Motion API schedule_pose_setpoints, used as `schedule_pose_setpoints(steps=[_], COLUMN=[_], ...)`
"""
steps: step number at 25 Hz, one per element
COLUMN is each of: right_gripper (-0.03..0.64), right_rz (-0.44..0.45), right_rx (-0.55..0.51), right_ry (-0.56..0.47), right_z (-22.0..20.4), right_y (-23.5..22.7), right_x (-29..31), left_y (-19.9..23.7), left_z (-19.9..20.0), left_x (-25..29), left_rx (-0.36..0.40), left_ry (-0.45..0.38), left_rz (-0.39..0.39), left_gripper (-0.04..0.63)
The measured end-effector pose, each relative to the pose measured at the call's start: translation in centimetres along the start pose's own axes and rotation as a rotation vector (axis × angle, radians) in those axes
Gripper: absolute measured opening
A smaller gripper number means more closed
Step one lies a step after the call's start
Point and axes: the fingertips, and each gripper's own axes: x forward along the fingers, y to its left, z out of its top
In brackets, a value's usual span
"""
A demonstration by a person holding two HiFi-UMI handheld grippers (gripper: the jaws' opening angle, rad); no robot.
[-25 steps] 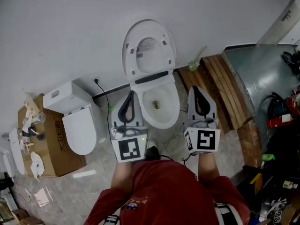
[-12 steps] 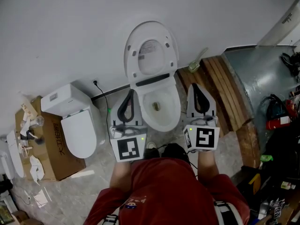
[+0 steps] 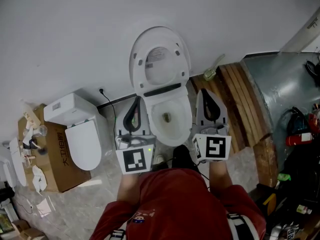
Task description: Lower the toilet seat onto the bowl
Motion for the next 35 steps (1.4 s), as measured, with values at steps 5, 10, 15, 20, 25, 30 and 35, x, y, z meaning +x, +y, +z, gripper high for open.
schedule_pose_setpoints(steps=[5, 10, 15, 20, 25, 30, 35], right_gripper=[0.017, 0.017, 0.017, 0.017, 0.017, 0.017, 0.017], right_rz=[0.043, 0.08, 0.112, 0.168, 0.236, 0.276, 0.282], right_rx=[0.015, 0.057, 0.096, 0.113, 0.134, 0.118, 0.102], right_ry=[-0.007, -0.028, -0.025, 0.0, 0.002, 0.013, 0.007], right_z=[-1.0, -2.2, -4.1, -6.0, -6.8, -7.5, -7.4], right_y=[-2.8, -6.5, -10.4, -12.2, -11.9, -10.3, -7.9], right_x=[3.5, 6.9, 9.9, 12.5, 14.4, 16.4, 18.3], left_y=[-1.5, -3.4, -5.3, -5.9, -6.1, -4.1, -1.4], left_z=[-0.7, -1.3, -1.9, -2.4, -2.9, -4.5, -5.2], left_x=[3.9, 8.5, 12.4, 14.8, 15.8, 16.2, 17.1], left_rx=[0.015, 0.025, 0.053, 0.072, 0.061, 0.077, 0.041], left_ry=[0.022, 0.019, 0.035, 0.056, 0.079, 0.118, 0.101], left_rz=[0.032, 0.074, 0.117, 0.174, 0.189, 0.213, 0.228], left_gripper=[0.011, 0.011, 0.011, 0.011, 0.011, 0.011, 0.011])
